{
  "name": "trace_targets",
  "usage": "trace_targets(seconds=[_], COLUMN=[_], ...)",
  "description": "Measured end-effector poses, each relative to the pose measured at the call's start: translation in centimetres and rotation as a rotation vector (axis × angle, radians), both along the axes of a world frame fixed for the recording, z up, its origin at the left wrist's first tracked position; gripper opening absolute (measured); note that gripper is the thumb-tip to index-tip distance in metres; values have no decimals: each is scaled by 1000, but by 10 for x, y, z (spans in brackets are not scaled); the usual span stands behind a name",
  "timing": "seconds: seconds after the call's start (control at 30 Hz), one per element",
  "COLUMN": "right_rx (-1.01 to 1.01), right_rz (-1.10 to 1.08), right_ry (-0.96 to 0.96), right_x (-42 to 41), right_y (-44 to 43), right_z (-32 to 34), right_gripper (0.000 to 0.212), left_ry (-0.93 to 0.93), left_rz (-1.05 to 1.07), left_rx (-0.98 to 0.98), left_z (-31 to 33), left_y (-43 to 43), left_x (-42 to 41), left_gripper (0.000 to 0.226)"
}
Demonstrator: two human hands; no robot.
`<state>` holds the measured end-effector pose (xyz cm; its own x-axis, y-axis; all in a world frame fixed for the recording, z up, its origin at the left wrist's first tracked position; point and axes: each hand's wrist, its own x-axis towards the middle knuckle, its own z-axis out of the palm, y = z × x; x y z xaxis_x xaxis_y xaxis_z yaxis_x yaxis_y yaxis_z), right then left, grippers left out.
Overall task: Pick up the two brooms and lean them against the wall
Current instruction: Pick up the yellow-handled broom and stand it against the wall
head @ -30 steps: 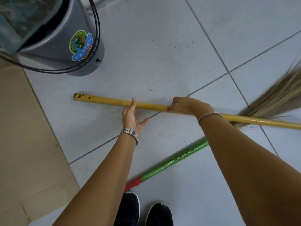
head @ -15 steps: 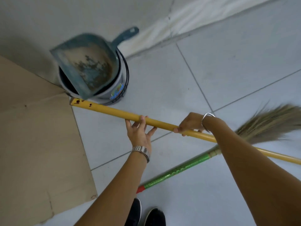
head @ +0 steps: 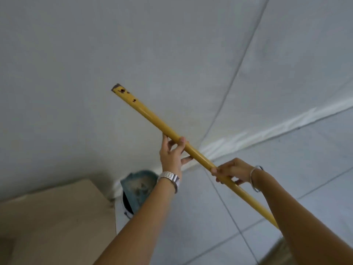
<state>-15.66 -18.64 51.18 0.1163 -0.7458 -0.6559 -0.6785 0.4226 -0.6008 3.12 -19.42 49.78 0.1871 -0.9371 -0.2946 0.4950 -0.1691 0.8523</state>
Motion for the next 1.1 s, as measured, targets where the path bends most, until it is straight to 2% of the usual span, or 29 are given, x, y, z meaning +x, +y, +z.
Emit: trace_targets(seconds=[0.23,0.4,0.6,0.7,0.9,1.1], right_rx=[-243,-354,-386,-429,-610,-792], right_rz=[-119,-183,-191,-205,-250,-287], right_ry=[-129,-229,-290,-307,-348,-435], right_x=[-3,-11,-26,-33,-46,-44], right_y=[23,66,112,132,170,199], right_z=[195,293,360,389,445,500], right_gripper=[20,33,49,59,61,43], left_ry=[-140,-187,-103,-152,-201,-278], left_rz=[-110,-194,-271,-306,-304,-272], left_rx=[-228,-359,-431,-492,-602,-733], left_z=[220,340,420,455,530,605], left_y=[-7,26,76,93,133,164], left_x=[-6,-15,-30,-39,-66,-86], left_gripper=[67,65,33,33,37,44])
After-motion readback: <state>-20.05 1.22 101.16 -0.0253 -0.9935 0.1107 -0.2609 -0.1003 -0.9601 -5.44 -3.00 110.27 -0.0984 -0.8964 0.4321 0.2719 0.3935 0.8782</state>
